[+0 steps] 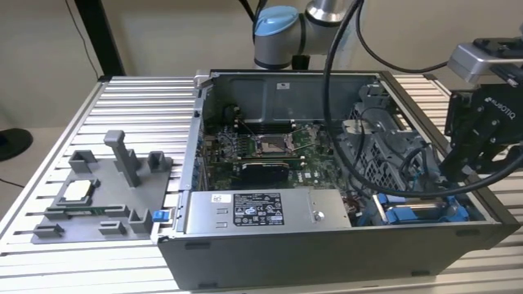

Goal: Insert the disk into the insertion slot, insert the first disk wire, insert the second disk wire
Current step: 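Insert the second disk wire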

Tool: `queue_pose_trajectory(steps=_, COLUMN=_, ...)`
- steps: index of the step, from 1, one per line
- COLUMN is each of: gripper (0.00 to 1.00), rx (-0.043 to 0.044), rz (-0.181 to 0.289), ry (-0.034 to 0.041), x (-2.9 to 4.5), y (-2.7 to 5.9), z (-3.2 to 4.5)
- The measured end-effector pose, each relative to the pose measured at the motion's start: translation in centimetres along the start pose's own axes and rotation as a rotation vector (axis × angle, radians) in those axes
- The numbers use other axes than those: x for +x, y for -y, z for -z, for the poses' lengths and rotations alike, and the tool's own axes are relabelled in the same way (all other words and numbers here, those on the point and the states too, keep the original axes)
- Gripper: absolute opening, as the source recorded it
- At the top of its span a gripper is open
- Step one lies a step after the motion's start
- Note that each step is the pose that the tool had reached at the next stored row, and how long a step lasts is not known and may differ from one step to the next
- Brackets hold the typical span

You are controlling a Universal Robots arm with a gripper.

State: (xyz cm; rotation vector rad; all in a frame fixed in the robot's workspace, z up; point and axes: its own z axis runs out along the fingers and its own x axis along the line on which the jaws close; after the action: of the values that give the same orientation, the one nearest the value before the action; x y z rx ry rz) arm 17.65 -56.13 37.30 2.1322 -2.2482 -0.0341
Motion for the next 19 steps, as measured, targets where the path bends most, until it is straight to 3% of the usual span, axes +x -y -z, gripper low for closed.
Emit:
queue_pose_trajectory(steps=4, gripper=1.00, rx=-0.0118, rz=0.000, ry=-0.0006, x=-0.06, y=1.09, z=0.05)
queue_pose_trajectory(steps=8, gripper=1.00, rx=-0.0312, rz=0.000, ry=-0.0017, x=-0.12, y=2.21, z=0.10)
queue_pose_trajectory(steps=10, gripper=1.00, rx=-0.0481, rz=0.001, ry=-0.0026, x=-0.14, y=2.52, z=0.12)
queue_pose_trajectory(steps=12, gripper=1.00, rx=-0.0759, rz=0.001, ry=-0.0041, x=-0.19, y=2.63, z=0.13)
queue_pose_trajectory(steps=15, gripper=1.00, rx=-0.1081, rz=0.001, ry=-0.0057, x=-0.29, y=2.89, z=0.11)
queue_pose_trajectory(steps=19, gripper=1.00, rx=-0.1175, rz=0.002, ry=-0.0063, x=-0.56, y=3.71, z=0.12)
